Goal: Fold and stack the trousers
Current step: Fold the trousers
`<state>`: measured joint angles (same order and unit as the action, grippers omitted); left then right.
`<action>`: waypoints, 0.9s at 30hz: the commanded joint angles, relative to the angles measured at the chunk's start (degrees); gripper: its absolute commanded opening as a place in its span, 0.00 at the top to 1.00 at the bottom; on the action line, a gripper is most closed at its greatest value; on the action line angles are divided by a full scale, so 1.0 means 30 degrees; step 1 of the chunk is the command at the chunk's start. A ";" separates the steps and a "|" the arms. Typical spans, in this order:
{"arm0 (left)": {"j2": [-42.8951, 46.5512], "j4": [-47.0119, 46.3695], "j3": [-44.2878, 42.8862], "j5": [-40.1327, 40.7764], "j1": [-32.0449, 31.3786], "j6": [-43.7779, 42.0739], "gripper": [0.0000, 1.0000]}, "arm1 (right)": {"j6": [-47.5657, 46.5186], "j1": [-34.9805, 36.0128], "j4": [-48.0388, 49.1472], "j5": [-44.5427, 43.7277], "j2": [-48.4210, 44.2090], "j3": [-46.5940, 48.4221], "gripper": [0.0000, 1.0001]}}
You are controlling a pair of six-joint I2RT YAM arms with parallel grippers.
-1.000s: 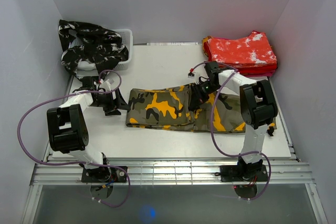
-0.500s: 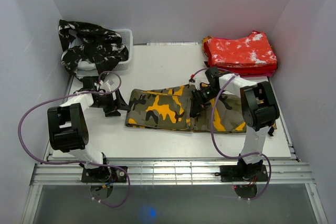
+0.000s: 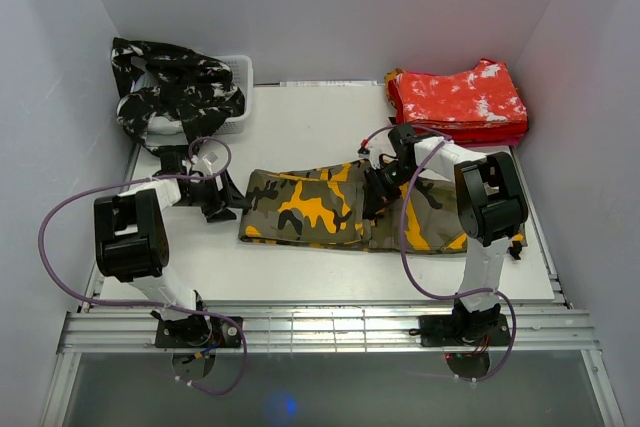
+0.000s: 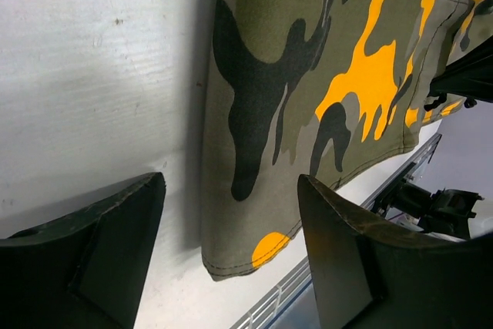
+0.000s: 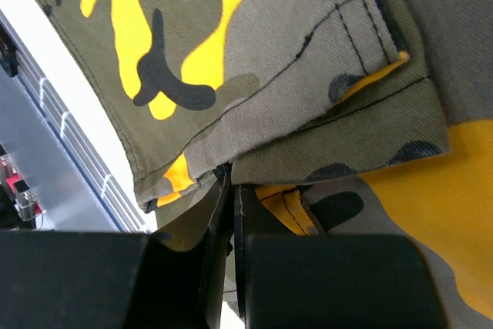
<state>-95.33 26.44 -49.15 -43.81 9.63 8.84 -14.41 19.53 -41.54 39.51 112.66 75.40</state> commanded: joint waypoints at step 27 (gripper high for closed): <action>0.0813 -0.4236 0.0237 -0.7109 -0.0514 0.2089 0.58 | -0.1553 0.0170 0.0487 -0.1420 0.0502 0.0180 0.92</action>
<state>-91.72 20.64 -50.15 -62.00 8.75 10.87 -17.82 19.94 -41.34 37.04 113.10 75.16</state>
